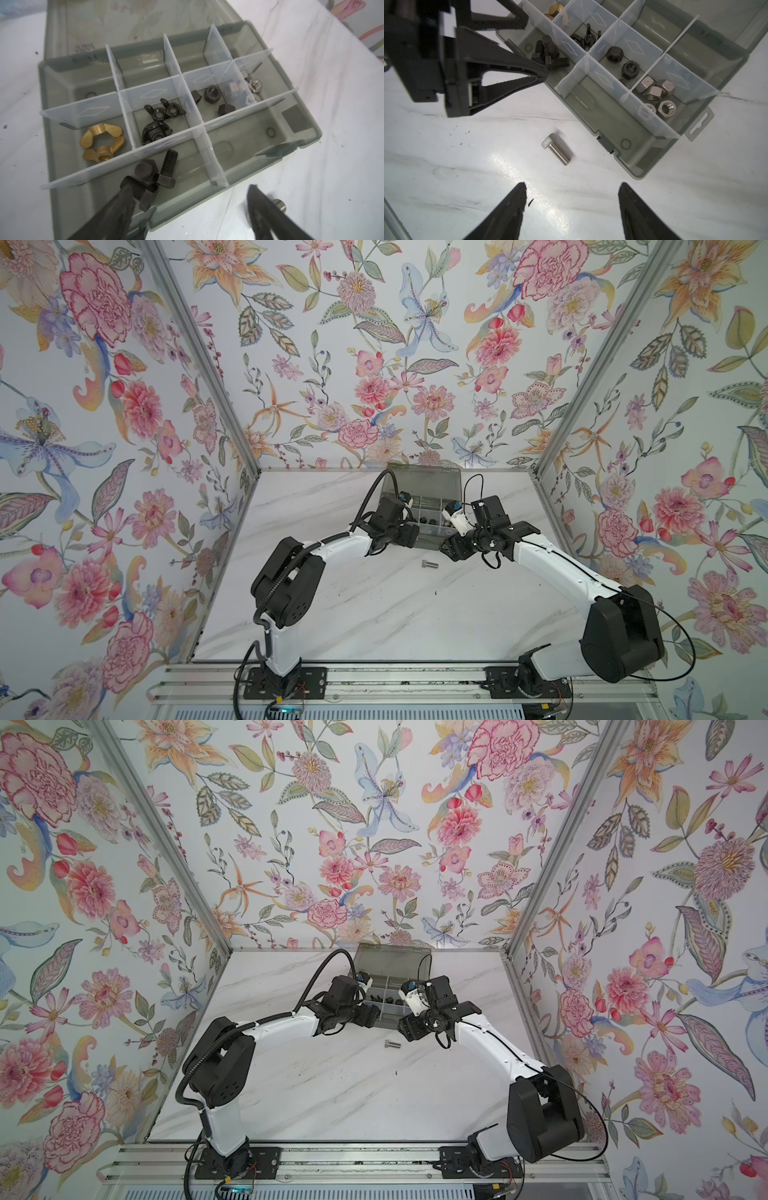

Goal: Sort the screws and nuts into containers
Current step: Place the screw into the container, then pick up the screw from the center of the table.

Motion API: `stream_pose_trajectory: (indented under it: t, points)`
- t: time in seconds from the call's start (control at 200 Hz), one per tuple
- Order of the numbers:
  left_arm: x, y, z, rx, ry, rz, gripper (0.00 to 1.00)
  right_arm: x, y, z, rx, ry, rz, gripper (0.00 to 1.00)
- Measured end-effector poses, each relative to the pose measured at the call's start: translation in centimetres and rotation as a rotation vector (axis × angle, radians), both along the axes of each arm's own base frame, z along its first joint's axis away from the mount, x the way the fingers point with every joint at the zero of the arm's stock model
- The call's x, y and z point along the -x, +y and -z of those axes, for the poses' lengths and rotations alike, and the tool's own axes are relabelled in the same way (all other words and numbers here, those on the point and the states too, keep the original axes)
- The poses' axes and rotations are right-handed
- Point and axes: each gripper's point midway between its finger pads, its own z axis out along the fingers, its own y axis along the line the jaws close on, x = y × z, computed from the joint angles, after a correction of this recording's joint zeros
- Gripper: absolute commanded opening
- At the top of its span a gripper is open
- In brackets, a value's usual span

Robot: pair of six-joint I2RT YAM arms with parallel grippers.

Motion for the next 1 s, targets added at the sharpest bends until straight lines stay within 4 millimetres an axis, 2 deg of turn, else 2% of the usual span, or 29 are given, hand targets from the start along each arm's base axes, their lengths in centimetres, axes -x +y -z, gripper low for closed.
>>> stream_pose_trajectory:
  t: [0.105,0.18,0.285,0.36,0.505,0.591,0.771,1.001]
  points:
    - [0.9,1.8,-4.5,0.028,-0.090,-0.038,0.99,0.3,0.6,0.7,0.013,0.011,-0.032,0.73]
    - [1.5,3.7,-7.8,0.055,-0.165,-0.082,0.99,0.6,1.4,2.3,0.044,0.039,-0.071,0.73]
    - [2.4,6.9,-9.9,0.071,-0.231,-0.153,0.99,0.6,2.5,4.3,0.091,0.075,-0.119,0.73]
    - [2.9,9.6,-9.4,0.056,-0.239,-0.210,0.99,0.5,3.3,5.5,0.122,0.089,-0.155,0.73]
    - [4.0,15.1,-6.2,0.006,-0.193,-0.329,0.99,0.2,4.5,7.2,0.178,0.106,-0.215,0.72]
    - [4.6,17.4,-5.8,-0.002,-0.193,-0.384,0.99,0.0,4.9,8.0,0.200,0.111,-0.238,0.72]
    - [5.4,18.6,-6.9,0.012,-0.233,-0.414,0.99,0.3,5.3,9.7,0.243,0.147,-0.283,0.71]
    - [6.7,20.4,-5.4,-0.017,-0.253,-0.463,0.99,0.6,5.5,11.1,0.270,0.185,-0.314,0.68]
